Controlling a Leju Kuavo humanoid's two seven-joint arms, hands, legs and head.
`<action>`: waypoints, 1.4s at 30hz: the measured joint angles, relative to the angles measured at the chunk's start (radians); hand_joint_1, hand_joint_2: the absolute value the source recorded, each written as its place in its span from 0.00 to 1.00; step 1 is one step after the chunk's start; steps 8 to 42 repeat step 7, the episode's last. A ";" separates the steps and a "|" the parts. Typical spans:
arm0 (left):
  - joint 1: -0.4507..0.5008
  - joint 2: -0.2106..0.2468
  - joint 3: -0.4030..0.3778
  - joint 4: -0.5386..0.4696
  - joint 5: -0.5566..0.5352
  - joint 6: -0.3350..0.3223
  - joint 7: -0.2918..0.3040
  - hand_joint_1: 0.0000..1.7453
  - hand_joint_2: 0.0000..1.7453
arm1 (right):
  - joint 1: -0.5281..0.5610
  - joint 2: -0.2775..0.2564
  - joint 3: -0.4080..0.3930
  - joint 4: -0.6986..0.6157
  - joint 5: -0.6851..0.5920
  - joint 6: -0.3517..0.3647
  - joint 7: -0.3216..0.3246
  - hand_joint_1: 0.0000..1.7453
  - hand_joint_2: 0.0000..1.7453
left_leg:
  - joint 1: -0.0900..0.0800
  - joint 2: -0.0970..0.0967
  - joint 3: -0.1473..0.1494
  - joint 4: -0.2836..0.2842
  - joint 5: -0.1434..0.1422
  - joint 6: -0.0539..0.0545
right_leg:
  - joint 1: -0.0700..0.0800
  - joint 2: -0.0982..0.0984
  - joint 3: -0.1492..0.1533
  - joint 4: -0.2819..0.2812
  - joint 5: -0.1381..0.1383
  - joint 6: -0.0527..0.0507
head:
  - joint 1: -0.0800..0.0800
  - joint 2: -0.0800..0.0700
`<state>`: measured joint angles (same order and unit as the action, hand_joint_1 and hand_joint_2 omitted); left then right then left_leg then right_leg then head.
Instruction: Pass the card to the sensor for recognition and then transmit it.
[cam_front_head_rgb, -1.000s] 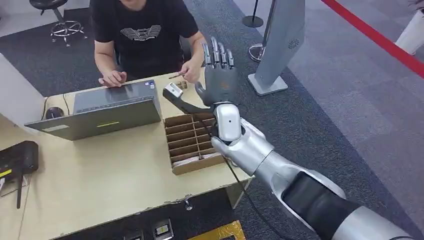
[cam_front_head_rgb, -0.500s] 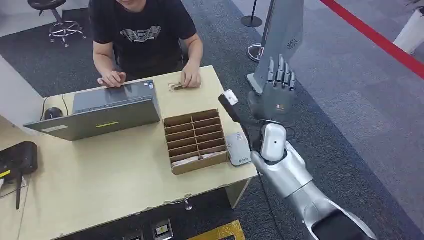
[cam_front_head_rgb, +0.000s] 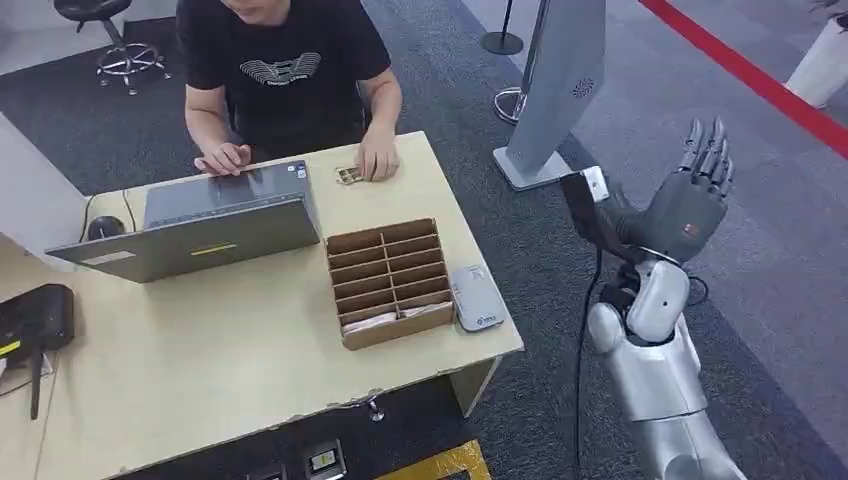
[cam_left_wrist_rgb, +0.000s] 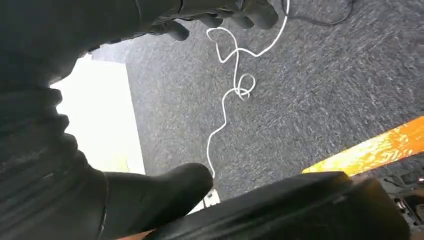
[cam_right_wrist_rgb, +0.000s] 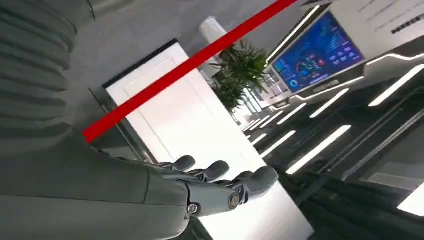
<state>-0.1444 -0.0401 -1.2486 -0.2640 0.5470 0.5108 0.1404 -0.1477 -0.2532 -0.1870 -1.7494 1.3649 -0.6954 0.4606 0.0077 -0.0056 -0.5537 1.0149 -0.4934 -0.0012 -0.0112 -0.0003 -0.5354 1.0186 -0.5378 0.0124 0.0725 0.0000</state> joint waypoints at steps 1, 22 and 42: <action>0.000 -0.001 0.000 0.000 -0.006 0.000 0.000 0.00 1.00 | 0.004 0.010 -0.029 0.002 -0.013 0.000 -0.043 0.00 1.00 | 0.000 0.000 0.000 0.000 0.000 0.000 | 0.000 0.000 0.000 0.000 0.000 0.000 | 0.000 0.000; 0.006 -0.004 0.002 0.000 -0.030 -0.003 0.003 0.00 1.00 | 0.015 0.091 -0.217 0.038 -0.097 0.002 -0.300 0.00 1.00 | 0.000 -0.001 -0.001 0.000 0.000 0.000 | 0.000 0.000 0.000 0.000 0.000 0.000 | 0.000 0.000; 0.006 -0.004 0.002 0.000 -0.030 -0.003 0.003 0.00 1.00 | 0.015 0.091 -0.217 0.038 -0.097 0.002 -0.300 0.00 1.00 | 0.000 -0.001 -0.001 0.000 0.000 0.000 | 0.000 0.000 0.000 0.000 0.000 0.000 | 0.000 0.000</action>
